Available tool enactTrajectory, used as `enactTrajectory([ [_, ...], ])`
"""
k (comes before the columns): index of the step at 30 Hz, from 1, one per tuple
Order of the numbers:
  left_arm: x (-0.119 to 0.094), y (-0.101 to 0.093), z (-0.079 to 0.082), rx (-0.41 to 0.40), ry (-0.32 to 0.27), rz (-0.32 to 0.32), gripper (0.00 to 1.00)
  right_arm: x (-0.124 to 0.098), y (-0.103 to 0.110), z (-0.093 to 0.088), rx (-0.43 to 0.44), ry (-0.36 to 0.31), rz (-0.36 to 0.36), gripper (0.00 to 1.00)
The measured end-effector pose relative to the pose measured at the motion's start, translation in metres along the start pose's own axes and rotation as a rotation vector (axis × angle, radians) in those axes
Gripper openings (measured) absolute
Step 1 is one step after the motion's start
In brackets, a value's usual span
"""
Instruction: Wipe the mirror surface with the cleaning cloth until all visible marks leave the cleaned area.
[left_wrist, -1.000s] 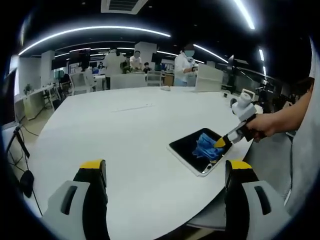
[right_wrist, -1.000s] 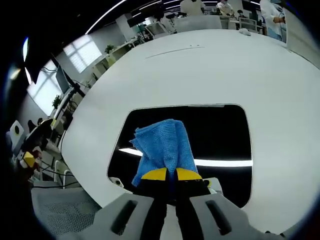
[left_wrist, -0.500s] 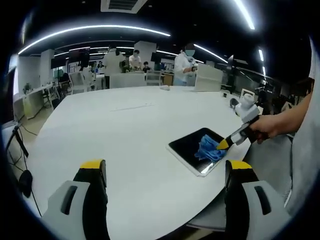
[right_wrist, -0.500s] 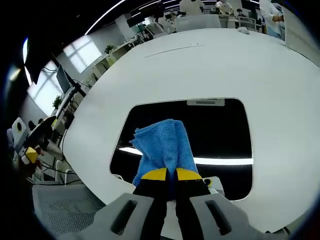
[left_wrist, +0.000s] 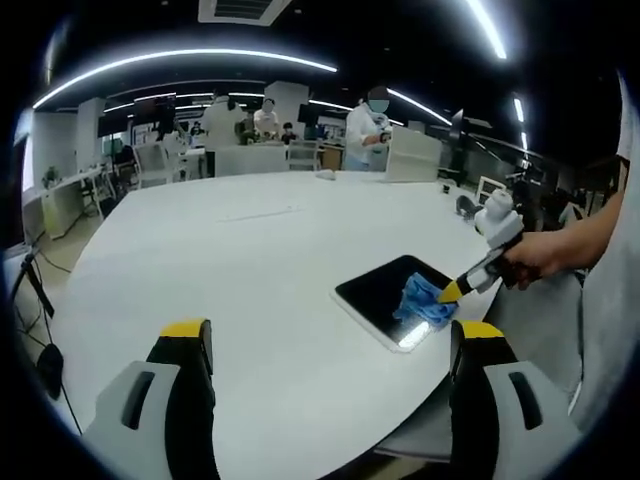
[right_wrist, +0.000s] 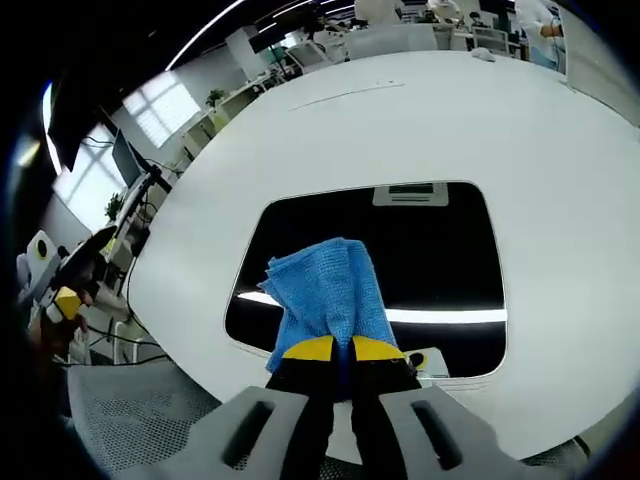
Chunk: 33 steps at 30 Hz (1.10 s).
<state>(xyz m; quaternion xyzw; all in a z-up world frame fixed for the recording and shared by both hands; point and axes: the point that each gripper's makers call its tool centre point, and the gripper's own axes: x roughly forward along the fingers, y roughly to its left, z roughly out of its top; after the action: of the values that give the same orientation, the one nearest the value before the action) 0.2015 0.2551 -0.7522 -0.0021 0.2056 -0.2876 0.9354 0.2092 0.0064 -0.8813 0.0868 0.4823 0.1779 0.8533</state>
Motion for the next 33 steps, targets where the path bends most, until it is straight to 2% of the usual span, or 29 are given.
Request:
enactTrajectory([
  [9, 0.003, -0.002, 0.0, -0.007, -0.005, -0.013, 0.99, -0.003, 0.002, -0.005, 0.005, 0.008, 0.009, 0.0],
  [11, 0.006, -0.005, -0.005, -0.019, -0.004, -0.006, 0.99, -0.003, 0.003, -0.006, 0.004, 0.02, 0.014, 0.0],
  [14, 0.006, -0.015, -0.003, -0.024, -0.017, -0.003, 0.99, -0.005, 0.003, -0.008, -0.011, 0.03, 0.019, 0.0],
  [24, -0.004, -0.001, -0.001, -0.005, -0.021, 0.057, 0.99, -0.008, 0.005, -0.013, -0.014, 0.035, 0.042, 0.0],
  [27, -0.005, 0.003, 0.001, -0.033, -0.035, 0.084, 0.99, -0.011, 0.005, -0.018, -0.01, 0.043, 0.048, 0.0],
  [33, 0.0, -0.005, 0.0, -0.006, -0.02, 0.066, 0.99, -0.013, 0.004, -0.023, 0.003, 0.046, 0.053, 0.0],
])
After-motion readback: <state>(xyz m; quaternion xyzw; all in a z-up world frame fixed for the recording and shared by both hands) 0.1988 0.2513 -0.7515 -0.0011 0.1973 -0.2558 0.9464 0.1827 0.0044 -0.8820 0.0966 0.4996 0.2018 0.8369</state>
